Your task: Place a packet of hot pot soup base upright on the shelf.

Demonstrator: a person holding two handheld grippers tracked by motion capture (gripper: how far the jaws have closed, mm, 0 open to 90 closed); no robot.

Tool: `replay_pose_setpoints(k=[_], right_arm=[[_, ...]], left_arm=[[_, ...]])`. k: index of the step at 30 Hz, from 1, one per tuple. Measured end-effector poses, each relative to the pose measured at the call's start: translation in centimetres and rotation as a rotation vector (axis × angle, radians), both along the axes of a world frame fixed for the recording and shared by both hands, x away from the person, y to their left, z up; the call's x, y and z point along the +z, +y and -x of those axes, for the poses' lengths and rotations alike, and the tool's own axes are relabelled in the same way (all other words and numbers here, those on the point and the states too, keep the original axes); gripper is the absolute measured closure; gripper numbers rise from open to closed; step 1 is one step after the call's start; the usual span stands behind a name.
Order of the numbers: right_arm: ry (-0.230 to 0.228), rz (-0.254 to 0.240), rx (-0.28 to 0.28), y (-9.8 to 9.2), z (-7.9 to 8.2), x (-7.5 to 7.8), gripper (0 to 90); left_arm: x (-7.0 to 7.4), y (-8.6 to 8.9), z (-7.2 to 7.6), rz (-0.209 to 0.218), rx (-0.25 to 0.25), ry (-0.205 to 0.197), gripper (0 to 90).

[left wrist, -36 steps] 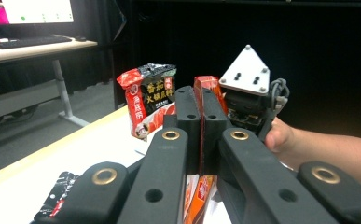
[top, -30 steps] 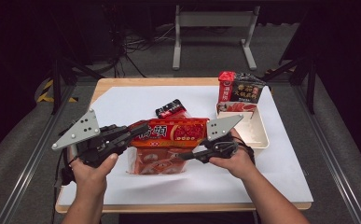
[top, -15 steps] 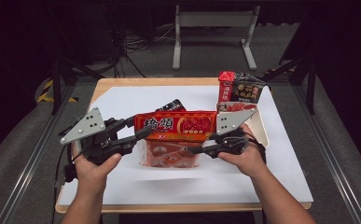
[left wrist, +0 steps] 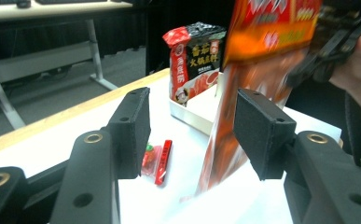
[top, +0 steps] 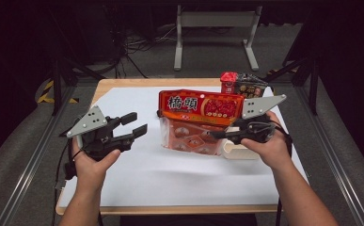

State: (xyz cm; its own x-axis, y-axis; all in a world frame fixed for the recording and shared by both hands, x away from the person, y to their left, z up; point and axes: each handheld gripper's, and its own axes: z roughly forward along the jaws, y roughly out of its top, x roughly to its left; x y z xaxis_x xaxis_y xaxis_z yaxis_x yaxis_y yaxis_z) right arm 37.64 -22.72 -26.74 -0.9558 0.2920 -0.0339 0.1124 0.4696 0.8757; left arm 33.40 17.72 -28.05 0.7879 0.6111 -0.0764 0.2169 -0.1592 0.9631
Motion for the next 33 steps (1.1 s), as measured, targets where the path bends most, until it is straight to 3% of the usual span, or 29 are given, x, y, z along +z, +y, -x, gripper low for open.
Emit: replay_pose_setpoints(k=[10, 21, 33], right_arm=[[-0.015, 0.004, -0.064, -1.7, -0.7, 1.5, 71.1], [-0.024, 0.014, -0.154, -3.4, -1.6, 2.2, 71.1], [-0.031, -0.003, -0.238, -5.7, -2.6, 2.7, 71.1]], left_arm=[[-1.3, 1.3, -1.5, 0.015, 0.032, 0.046, 43.3], [-2.2, 2.0, -2.4, 0.009, 0.082, 0.061, 37.9], [-3.1, 2.4, -3.2, -0.003, 0.103, 0.074, 33.3]])
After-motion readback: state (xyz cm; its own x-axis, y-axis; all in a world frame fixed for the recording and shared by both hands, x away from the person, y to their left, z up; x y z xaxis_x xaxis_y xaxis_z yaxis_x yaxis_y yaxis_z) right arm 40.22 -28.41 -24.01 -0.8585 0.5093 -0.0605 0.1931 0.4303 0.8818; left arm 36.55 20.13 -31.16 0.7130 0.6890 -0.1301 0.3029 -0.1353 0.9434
